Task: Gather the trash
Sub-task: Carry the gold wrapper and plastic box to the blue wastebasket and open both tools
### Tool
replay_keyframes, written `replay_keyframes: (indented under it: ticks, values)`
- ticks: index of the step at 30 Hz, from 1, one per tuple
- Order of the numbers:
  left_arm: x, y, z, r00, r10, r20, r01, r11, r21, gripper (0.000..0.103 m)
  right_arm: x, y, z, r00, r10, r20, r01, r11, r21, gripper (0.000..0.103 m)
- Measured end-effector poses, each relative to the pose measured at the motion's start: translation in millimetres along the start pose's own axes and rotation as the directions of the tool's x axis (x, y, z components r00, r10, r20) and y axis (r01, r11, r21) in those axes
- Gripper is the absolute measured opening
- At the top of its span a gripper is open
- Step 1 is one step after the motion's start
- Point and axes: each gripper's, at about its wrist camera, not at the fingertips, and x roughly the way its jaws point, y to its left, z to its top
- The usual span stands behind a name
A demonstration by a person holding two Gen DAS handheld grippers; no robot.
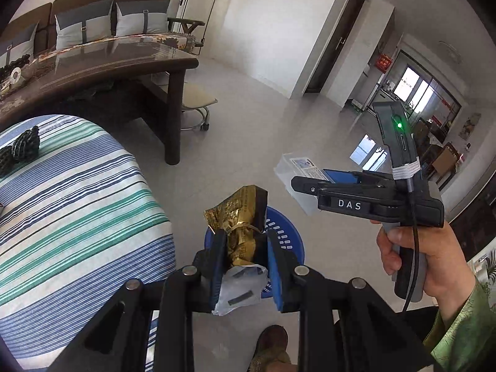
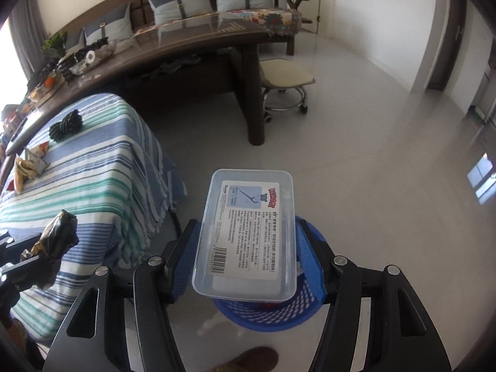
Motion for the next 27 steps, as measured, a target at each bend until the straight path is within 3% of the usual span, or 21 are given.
replay_keyframes:
  ticks: [10, 20, 22, 23, 24, 25, 27]
  values:
    - [89.6, -15.5, -4.0, 0.997, -0.034, -0.067, 0.033, 0.999, -0.017, 0.026, 35.2, -69.2, -22.1, 0.995, 0.036, -0.093, -0.022, 0.989, 0.148, 0.063]
    - [137.8, -17.7, -7.3, 0.990, -0.034, -0.134, 0.033, 0.999, -0.014, 0.026, 47.7, -91.0, -27.9, 0.993, 0.061, -0.106, -0.038, 0.978, 0.203, 0.063]
    - [145.2, -20.5, -6.8, 0.989, -0.045, -0.141, 0.045, 0.999, 0.000, 0.029, 48.5, -94.1, -27.8, 0.993, 0.062, -0.100, -0.040, 0.976, 0.214, 0.063]
    - [149.7, -22.7, -6.8, 0.988, -0.050, -0.145, 0.051, 0.999, 0.006, 0.036, 49.6, -95.5, -27.7, 0.993, 0.065, -0.098, -0.042, 0.975, 0.220, 0.064]
    - [154.4, -25.3, -7.3, 0.988, -0.044, -0.150, 0.047, 0.999, 0.014, 0.054, 50.3, -97.2, -27.5, 0.993, 0.067, -0.095, -0.044, 0.973, 0.226, 0.065]
    - [158.7, -26.7, -7.2, 0.988, -0.031, -0.149, 0.034, 0.999, 0.021, 0.060, 50.3, -98.5, -27.4, 0.994, 0.067, -0.091, -0.045, 0.971, 0.233, 0.072]
    - [163.3, -27.8, -6.6, 0.989, -0.021, -0.146, 0.025, 0.999, 0.022, 0.063, 48.0, -102.4, -26.3, 0.995, 0.057, -0.078, -0.036, 0.967, 0.252, 0.075]
